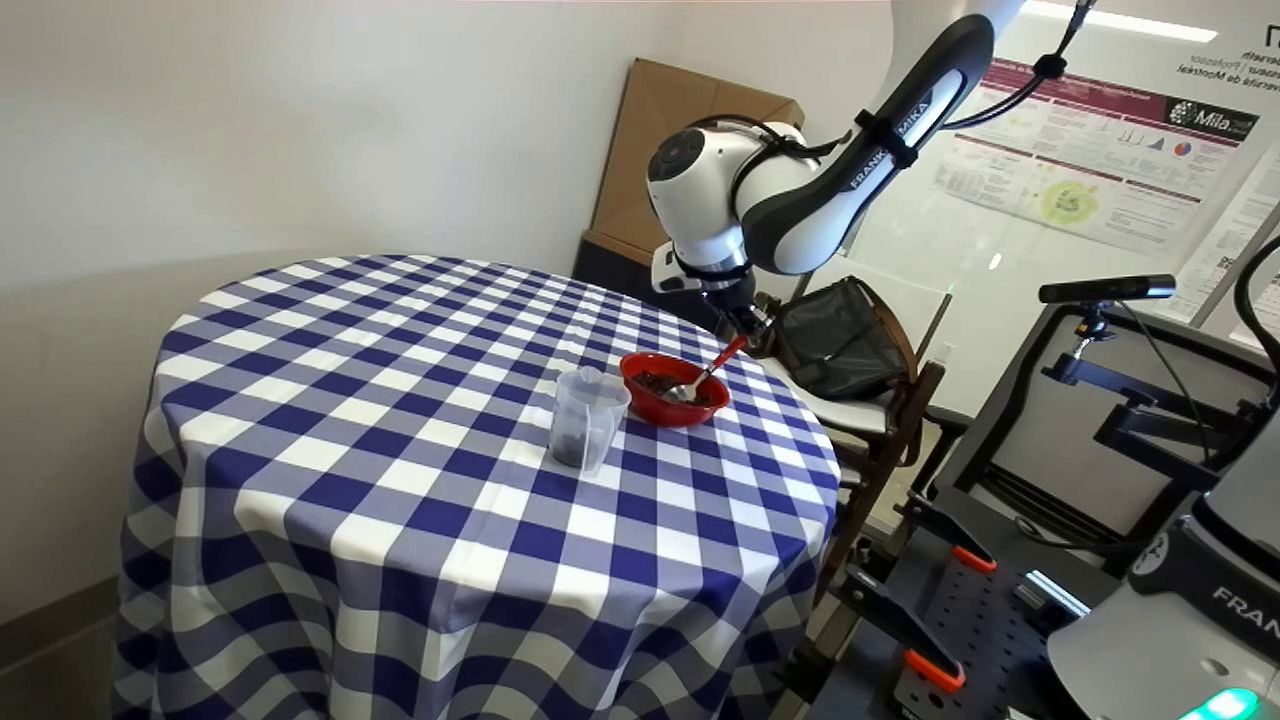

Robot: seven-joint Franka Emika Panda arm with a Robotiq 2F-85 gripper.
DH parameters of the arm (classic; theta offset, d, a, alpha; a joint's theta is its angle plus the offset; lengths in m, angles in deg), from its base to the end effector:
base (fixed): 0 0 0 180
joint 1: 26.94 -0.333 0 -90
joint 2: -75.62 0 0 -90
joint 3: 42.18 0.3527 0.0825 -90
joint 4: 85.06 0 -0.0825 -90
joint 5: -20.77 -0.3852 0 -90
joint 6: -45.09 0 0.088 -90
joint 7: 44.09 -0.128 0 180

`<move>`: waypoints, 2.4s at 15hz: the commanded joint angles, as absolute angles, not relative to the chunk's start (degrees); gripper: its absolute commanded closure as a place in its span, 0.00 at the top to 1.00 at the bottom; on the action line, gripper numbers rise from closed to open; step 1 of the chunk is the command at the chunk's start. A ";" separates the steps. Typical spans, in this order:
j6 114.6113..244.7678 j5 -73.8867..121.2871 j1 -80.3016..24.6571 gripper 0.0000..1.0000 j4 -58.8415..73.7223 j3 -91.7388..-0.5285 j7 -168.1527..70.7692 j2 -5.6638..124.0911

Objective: Put a spoonful of the contents of the bowl into the jug

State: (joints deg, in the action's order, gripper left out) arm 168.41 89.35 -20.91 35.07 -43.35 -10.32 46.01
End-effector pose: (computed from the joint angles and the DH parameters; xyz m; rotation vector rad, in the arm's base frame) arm 0.5542 -0.1251 0.1733 1.8215 1.5452 -0.8371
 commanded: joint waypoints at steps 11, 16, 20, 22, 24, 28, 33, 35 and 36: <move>169.15 87.63 -20.40 0.99 32.89 -42.18 -8.66 43.14; 169.91 85.75 -20.51 1.00 33.60 -40.77 -8.17 44.70; 171.70 80.33 -20.58 1.00 34.90 -38.61 -6.76 47.84; 172.81 76.47 -20.59 1.00 35.58 -37.51 -5.88 50.38; 173.98 72.13 -20.63 1.00 35.96 -36.74 -5.29 53.24; 176.28 60.85 -20.49 1.00 36.93 -36.12 -3.34 60.88; 175.98 43.20 -22.12 1.00 38.65 -37.09 -3.90 71.81; 173.99 37.31 -23.19 1.00 39.26 -37.53 -6.40 75.55; 173.21 34.92 -23.61 1.00 39.58 -37.81 -7.63 77.20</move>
